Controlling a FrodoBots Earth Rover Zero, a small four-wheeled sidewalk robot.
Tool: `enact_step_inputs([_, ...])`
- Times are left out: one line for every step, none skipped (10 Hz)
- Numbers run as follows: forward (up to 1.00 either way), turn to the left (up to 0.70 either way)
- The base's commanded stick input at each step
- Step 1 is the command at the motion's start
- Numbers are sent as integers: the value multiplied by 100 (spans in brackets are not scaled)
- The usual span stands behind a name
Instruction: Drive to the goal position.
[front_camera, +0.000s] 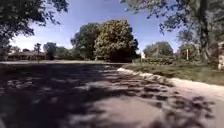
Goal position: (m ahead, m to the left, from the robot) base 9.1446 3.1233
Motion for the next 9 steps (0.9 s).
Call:
enact_step_inputs([100, 0])
enact_step_inputs([100, 28])
enact_step_inputs([100, 40])
enact_step_inputs([100, 40])
enact_step_inputs([100, 40])
enact_step_inputs([100, 40])
enact_step_inputs([100, 28])
enact_step_inputs([100, 0])
enact_step_inputs([100, 0])
